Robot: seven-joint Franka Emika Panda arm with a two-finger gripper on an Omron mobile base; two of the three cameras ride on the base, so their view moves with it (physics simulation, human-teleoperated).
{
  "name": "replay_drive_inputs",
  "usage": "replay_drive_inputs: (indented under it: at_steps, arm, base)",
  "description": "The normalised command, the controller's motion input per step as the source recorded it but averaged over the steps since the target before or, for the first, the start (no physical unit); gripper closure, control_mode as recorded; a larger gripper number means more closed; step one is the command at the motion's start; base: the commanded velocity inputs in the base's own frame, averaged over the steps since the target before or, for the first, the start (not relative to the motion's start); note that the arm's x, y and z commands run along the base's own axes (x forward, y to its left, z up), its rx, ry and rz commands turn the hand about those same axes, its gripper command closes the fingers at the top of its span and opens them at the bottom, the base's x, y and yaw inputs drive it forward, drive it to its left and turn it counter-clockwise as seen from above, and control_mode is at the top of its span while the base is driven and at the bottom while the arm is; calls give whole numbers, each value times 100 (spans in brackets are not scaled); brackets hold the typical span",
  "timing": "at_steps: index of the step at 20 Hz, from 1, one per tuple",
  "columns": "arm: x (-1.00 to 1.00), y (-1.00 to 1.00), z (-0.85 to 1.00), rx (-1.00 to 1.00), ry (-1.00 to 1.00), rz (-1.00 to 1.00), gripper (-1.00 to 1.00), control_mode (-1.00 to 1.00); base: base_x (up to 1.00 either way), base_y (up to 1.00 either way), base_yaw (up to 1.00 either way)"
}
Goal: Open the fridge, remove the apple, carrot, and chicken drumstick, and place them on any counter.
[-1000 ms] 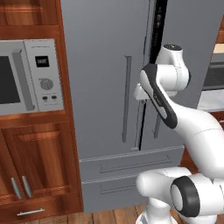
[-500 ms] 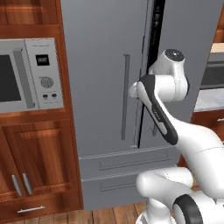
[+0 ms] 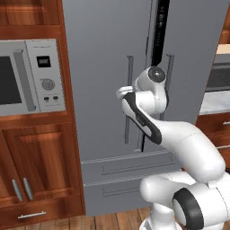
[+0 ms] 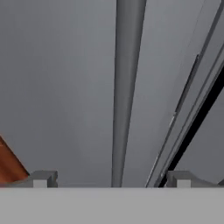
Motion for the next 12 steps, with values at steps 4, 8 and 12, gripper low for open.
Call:
replay_drive_inputs:
  at_steps: [4, 8, 12]
  arm:
    - [68, 1, 0, 0, -8, -1, -100, -100]
    - [46, 0, 0, 0, -11, -4, -100, -100]
    - [48, 0, 0, 0, -9, -4, -100, -100]
  base:
    - [0, 0, 0]
    - [0, 0, 0]
    - [0, 0, 0]
